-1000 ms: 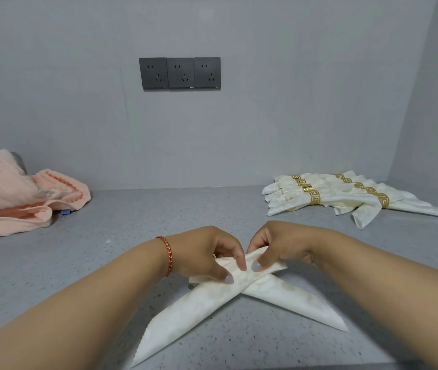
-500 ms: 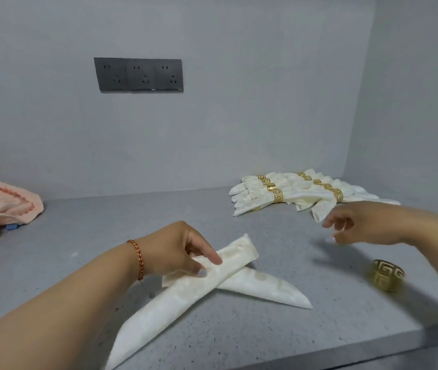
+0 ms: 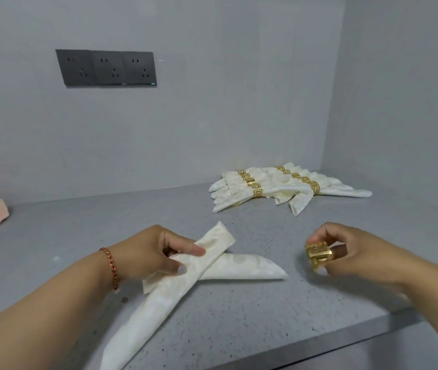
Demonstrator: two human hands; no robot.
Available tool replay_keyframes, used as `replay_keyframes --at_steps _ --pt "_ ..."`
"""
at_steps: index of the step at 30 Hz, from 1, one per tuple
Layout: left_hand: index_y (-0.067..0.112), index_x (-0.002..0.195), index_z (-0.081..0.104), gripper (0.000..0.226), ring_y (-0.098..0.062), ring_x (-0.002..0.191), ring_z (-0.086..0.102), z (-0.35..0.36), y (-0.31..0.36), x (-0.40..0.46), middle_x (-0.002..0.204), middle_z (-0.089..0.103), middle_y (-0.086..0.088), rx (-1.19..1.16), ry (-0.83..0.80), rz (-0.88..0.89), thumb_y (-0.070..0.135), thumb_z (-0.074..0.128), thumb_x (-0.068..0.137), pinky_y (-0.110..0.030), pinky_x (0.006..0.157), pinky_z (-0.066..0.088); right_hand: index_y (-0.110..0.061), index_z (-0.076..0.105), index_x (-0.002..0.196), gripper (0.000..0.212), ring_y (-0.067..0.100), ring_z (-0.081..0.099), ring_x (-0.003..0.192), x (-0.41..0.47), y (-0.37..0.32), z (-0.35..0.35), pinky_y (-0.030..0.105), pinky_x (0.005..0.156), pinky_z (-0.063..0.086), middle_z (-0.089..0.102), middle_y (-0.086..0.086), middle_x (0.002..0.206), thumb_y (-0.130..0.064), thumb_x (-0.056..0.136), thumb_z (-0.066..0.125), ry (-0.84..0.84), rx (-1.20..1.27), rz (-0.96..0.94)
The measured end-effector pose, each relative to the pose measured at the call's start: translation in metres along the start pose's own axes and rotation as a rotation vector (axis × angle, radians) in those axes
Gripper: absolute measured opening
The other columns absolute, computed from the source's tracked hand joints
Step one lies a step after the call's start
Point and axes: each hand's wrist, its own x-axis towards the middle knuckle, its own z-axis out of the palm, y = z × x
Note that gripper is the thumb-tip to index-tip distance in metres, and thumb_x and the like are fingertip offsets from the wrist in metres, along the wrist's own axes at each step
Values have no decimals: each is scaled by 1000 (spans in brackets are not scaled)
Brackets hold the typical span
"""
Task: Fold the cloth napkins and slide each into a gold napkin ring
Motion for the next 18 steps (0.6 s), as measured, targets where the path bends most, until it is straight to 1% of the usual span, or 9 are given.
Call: replay_keyframes --at_steps 2,4,6,8,11,13,16,18 --pt "28 101 76 45 -9 114 62 -2 -2 -4 118 68 11 -28 1 15 -12 70 79 -28 102 46 -26 65 98 38 12 67 77 -2 -7 21 20 66 51 72 -2 90 -9 69 83 14 80 -44" --pt "29 103 75 47 -8 116 61 -4 -4 -7 121 67 11 -33 -3 23 -11 70 79 -27 103 45 -23 66 96 38 13 68 77 -1 -11 40 21 68 52 73 -2 89 -12 66 85 49 95 -81" --pt "30 103 75 47 -8 116 61 -6 -6 -10 121 67 10 -43 -1 18 -11 70 79 -28 103 45 -21 66 95 38 9 67 73 2 -12 50 18 65 52 73 -4 87 -14 64 87 64 123 -89" --pt "30 103 75 45 -7 116 61 -7 -7 -13 122 67 11 -45 2 25 -8 72 78 -29 104 44 -19 66 93 38 4 65 70 5 -15 55 14 62 49 73 -5 85 -15 62 88 59 131 -91" --pt "29 102 75 46 -7 115 61 -7 -7 -18 121 67 10 -64 4 35 -10 71 78 -24 100 47 -19 66 92 39 2 64 66 9 -19 62 14 61 49 73 -5 83 -17 60 89 39 86 -83" --pt "29 101 76 47 -7 112 63 -8 -5 -21 120 67 11 -77 22 38 -12 69 79 -20 96 49 -19 65 91 41 2 64 65 12 -21 63 19 63 53 73 -5 81 -17 60 90 29 52 -64" --pt "29 98 77 47 -6 110 64 -11 -4 -26 119 68 12 -90 52 43 -13 69 78 -18 91 51 -18 64 92 42 9 68 69 13 -22 62 32 73 57 73 -3 82 -15 58 91 26 33 -42" --pt "28 98 77 47 -6 110 64 -12 -4 -29 119 68 13 -87 54 45 -13 69 78 -19 92 51 -17 64 92 43 11 70 72 13 -24 64 33 75 58 74 -6 82 -15 58 91 28 40 -52"
